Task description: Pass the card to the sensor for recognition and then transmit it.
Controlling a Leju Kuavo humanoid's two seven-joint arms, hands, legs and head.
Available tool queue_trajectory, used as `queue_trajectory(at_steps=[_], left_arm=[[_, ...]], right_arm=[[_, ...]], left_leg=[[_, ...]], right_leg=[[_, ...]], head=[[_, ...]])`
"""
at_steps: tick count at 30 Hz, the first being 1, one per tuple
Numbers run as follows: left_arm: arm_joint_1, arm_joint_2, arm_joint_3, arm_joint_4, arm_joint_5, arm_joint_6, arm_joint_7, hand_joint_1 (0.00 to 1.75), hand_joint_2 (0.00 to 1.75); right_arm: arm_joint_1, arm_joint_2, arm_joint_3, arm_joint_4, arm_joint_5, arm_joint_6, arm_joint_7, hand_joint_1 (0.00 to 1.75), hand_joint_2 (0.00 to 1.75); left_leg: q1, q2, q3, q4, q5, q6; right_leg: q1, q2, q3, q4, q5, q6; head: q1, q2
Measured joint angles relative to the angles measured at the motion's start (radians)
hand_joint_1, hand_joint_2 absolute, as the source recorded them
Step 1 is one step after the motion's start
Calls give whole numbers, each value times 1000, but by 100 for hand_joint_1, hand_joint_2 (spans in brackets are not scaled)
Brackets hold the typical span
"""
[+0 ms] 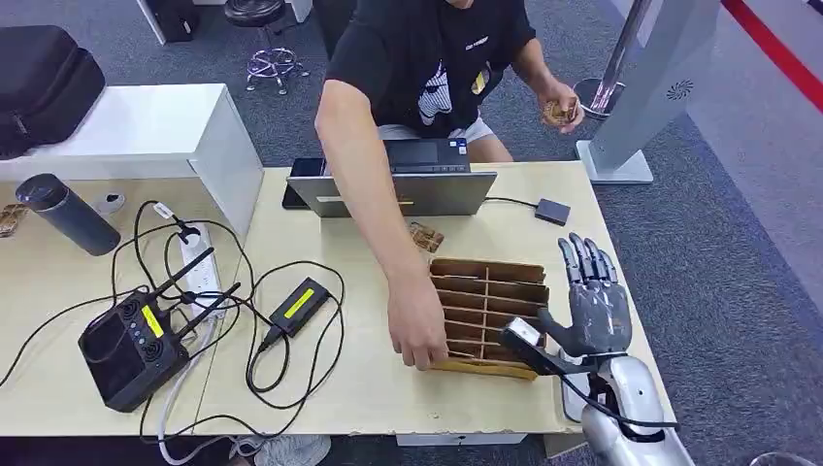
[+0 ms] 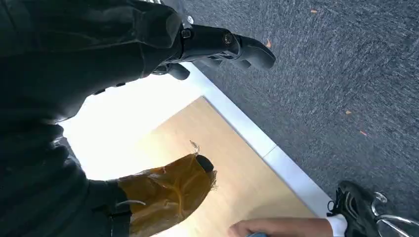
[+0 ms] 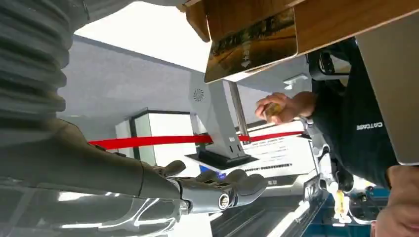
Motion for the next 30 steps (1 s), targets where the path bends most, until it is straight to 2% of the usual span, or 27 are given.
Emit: queue_trajectory(at_steps=[7,22,30], left_arm=[[0,0,0,0,0,2,-3,0,175],[1,0,0,0,0,5,-17,0,175],[1,1,0,0,0,3,-18,0,175]], right_arm=[[8,5,7,-35,-31,-7,-35,0,175],[-4,35,64,-60,-37,-7,-47,0,175],[-44,52,108,1,-14,5,-28,0,175]], left_leg=[[0,0,0,0,0,0],[0,0,0,0,0,0],[0,0,0,0,0,0]], right_leg=[[0,0,0,0,0,0],[0,0,0,0,0,0],[0,0,0,0,0,0]], head=[[0,0],[0,0],[0,0]])
